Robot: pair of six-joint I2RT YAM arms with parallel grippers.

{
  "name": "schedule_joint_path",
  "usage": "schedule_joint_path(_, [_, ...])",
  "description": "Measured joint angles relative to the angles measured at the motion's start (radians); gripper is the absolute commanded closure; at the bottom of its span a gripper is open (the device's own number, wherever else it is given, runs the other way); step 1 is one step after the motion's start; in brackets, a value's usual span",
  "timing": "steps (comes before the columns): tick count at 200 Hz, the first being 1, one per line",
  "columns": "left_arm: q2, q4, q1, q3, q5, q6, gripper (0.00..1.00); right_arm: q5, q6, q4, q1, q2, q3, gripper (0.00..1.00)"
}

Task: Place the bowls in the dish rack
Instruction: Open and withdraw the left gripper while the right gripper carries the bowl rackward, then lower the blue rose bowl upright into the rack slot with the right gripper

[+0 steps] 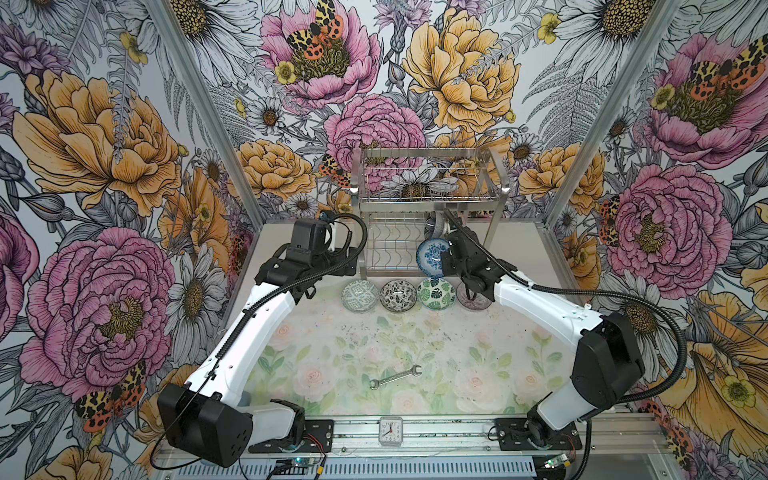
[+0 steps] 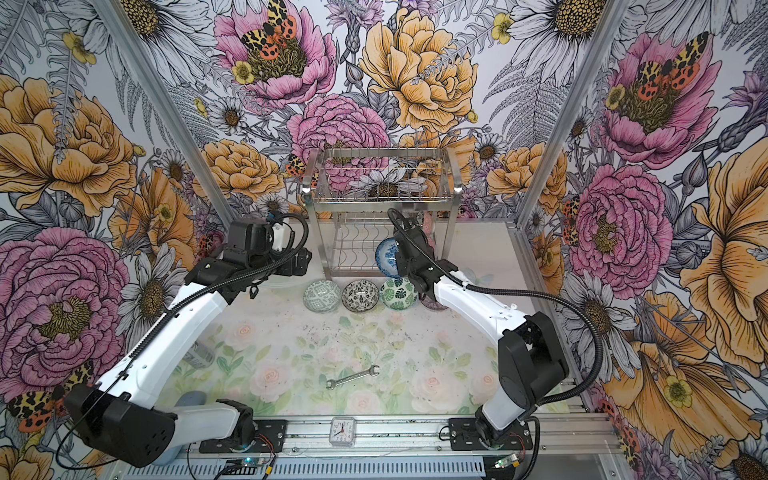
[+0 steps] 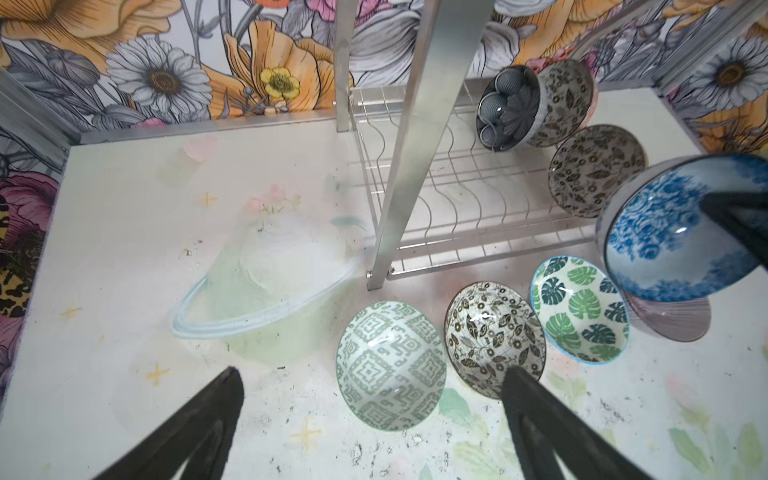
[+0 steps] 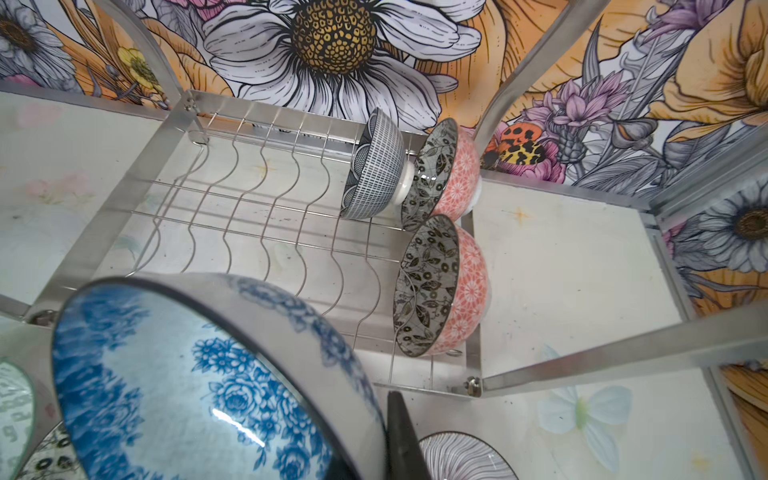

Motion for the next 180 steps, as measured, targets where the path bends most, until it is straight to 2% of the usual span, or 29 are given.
schedule_joint_path(55, [-0.003,0.037,0.09,-0.092,0.024,-0.002,0.01,0.133,-0.064,-0.049,0.019,0.079,0.056,1.0])
schedule_joint_path(130, [-0.017,0.082,0.117,-0.102,0.061,-0.004,0.01,0.356,-0.167,-0.067,0.038,0.203,0.147,1.0])
schedule_joint_path(180, [-0.018,0.083,0.127,-0.102,0.079,-0.004,0.01,0.458,-0.246,-0.072,0.042,0.308,0.249,1.0])
